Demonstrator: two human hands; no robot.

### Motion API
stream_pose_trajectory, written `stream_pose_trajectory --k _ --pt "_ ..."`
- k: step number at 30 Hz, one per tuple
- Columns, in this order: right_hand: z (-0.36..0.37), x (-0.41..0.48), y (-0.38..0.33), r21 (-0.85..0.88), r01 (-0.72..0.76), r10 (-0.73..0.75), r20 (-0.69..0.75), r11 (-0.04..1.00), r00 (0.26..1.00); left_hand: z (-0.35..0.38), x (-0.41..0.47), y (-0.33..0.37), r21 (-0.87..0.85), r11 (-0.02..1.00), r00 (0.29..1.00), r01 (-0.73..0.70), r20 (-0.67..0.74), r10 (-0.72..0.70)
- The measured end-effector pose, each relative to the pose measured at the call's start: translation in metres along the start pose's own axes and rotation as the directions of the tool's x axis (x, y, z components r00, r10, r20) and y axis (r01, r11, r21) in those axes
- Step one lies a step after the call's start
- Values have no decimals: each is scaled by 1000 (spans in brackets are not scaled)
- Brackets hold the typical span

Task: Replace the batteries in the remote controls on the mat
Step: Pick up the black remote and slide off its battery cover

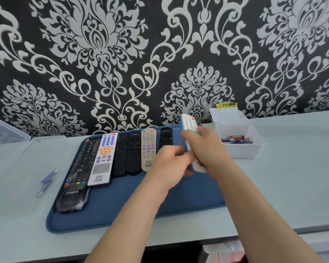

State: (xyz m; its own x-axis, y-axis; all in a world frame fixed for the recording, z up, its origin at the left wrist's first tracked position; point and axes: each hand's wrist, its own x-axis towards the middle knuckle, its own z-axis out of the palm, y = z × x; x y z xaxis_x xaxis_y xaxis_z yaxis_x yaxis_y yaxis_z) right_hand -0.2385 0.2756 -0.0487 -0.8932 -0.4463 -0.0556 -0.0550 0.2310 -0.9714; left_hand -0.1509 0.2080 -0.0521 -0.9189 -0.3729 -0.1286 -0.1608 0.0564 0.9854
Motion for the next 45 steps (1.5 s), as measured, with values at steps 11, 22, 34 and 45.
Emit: stream_pose_trajectory --k 11,22,34,45 --pt "-30 -7 13 -710 166 -190 46 684 981 23 29 -14 772 634 986 -43 -68 150" --pt "-42 -19 18 -863 356 -167 316 357 934 32 29 -9 572 814 994 -99 18 108" --pt "-23 -17 9 -654 301 -298 120 694 947 4 17 -7 983 165 960 78 -119 253" --pt "1 -18 7 -144 -34 71 260 989 963 -27 -8 2 235 970 909 -58 -390 149"
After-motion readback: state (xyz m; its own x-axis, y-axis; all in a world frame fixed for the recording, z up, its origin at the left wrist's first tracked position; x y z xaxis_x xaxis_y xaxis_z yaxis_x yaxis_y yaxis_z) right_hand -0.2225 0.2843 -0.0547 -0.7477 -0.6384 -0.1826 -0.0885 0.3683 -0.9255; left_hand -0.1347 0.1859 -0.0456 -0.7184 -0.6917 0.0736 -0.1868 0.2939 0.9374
